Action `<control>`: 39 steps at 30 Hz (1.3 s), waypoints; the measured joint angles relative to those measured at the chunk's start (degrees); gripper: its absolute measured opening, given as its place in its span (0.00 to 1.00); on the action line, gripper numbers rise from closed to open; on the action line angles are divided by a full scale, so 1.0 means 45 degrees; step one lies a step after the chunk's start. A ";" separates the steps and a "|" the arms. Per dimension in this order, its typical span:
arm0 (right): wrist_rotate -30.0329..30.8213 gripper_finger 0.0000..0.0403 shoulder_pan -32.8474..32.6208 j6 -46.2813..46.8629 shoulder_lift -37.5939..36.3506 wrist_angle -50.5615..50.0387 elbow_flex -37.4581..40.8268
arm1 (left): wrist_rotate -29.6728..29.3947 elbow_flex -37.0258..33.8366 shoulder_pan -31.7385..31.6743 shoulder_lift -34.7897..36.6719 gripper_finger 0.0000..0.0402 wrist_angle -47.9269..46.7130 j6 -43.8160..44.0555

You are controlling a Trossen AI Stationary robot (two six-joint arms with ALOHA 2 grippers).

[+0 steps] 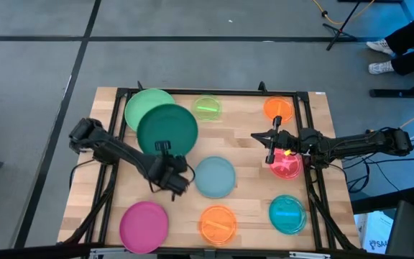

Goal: Stack plastic plates
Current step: Stack the dark green plate on the green plate

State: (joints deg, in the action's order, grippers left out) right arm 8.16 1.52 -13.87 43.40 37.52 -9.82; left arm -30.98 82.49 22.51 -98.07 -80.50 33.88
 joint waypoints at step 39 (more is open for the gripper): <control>0.0325 0.01 -0.0001 -0.0019 -0.0005 -0.0015 0.0000 | 0.2772 -0.8475 -0.9983 0.4709 0.02 0.7964 -0.6375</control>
State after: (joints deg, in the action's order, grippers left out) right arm 9.63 1.52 -13.96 43.38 37.45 -9.82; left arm -18.51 44.35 -22.41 -76.88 -44.66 5.19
